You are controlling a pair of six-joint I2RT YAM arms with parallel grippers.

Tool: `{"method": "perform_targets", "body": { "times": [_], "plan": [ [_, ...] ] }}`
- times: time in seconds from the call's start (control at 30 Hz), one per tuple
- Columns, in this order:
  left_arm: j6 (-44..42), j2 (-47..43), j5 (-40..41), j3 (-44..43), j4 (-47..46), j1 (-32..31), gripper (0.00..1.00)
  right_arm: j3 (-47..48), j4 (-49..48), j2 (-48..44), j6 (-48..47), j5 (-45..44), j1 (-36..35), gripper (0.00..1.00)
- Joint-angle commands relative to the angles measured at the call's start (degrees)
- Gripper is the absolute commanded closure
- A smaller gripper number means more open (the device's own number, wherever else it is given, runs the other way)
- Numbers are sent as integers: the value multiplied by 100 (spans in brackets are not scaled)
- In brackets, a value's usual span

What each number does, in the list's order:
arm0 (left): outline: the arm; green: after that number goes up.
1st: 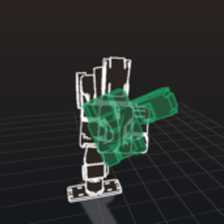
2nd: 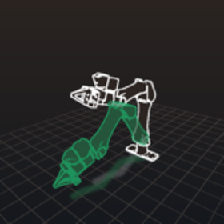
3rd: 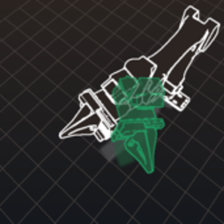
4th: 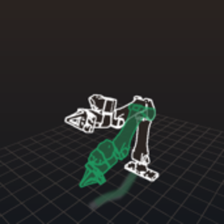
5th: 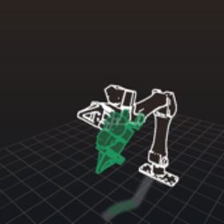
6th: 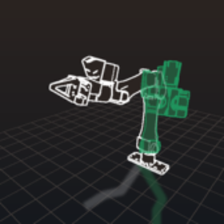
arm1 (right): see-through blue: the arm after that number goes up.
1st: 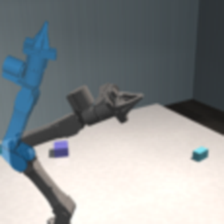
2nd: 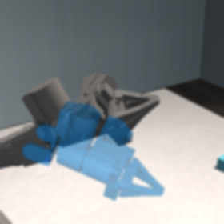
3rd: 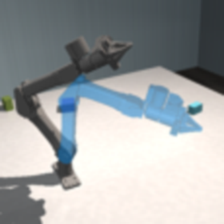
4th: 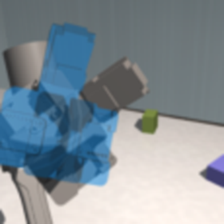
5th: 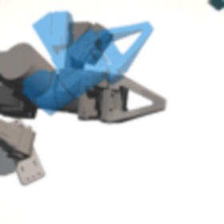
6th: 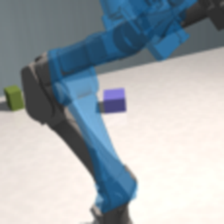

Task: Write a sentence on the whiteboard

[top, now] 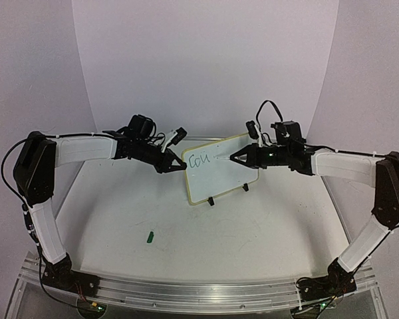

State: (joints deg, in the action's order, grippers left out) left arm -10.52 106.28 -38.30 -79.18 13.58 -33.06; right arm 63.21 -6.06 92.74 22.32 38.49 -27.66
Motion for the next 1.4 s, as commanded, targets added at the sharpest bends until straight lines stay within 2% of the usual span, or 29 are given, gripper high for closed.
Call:
{"method": "perform_targets", "body": {
  "times": [0.0, 0.23, 0.5, 1.0, 1.37],
  "plan": [
    [-106, 111, 134, -212, 189, -43, 100, 284, -153, 91, -181, 20, -4, 100],
    [-110, 95, 134, -221, 196, -43, 100, 455, -395, 351, 10, -65, -3, 100],
    [-120, 103, 139, -229, 197, -43, 100, 722, -620, 652, 183, 263, -11, 100],
    [-121, 149, 127, -247, 205, -43, 100, 1002, -575, 979, 280, 442, -74, 100],
    [-100, 165, 102, -247, 187, -43, 100, 912, -565, 857, 413, -96, -88, 100]
  ]
}}
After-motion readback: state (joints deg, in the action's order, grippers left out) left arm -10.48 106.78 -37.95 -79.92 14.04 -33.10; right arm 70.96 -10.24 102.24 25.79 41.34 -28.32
